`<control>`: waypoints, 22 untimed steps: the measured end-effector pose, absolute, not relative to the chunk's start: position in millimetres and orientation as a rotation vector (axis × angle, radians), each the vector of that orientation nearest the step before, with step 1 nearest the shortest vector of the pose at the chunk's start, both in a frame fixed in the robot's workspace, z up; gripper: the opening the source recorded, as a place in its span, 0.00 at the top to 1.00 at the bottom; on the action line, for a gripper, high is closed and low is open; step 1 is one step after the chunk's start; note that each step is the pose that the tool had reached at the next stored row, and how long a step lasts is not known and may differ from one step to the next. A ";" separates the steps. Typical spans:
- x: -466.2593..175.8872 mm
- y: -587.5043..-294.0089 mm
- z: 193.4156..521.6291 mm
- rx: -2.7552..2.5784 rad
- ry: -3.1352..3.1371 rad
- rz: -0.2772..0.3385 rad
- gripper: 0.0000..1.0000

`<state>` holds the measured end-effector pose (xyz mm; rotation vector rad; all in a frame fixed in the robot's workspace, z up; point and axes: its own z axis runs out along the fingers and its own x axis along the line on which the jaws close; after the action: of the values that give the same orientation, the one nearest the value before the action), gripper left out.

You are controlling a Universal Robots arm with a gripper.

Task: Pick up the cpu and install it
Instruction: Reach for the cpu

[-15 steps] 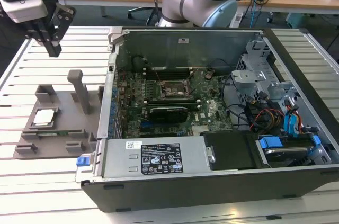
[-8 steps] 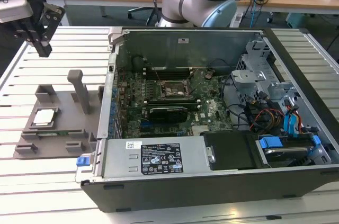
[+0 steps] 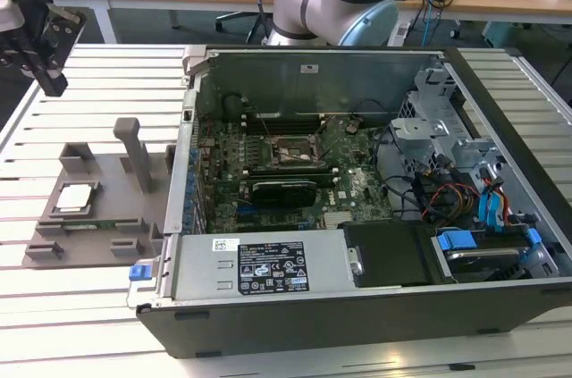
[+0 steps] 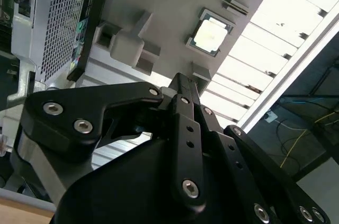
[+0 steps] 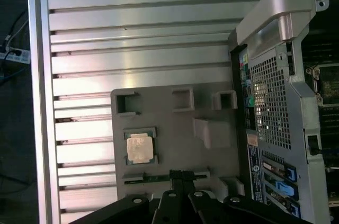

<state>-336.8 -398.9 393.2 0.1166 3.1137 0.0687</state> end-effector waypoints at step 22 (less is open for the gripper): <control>-377.4 -398.8 392.4 0.117 3.114 0.069 0.89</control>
<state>-377.4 -398.8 392.4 0.1166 3.1136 0.0688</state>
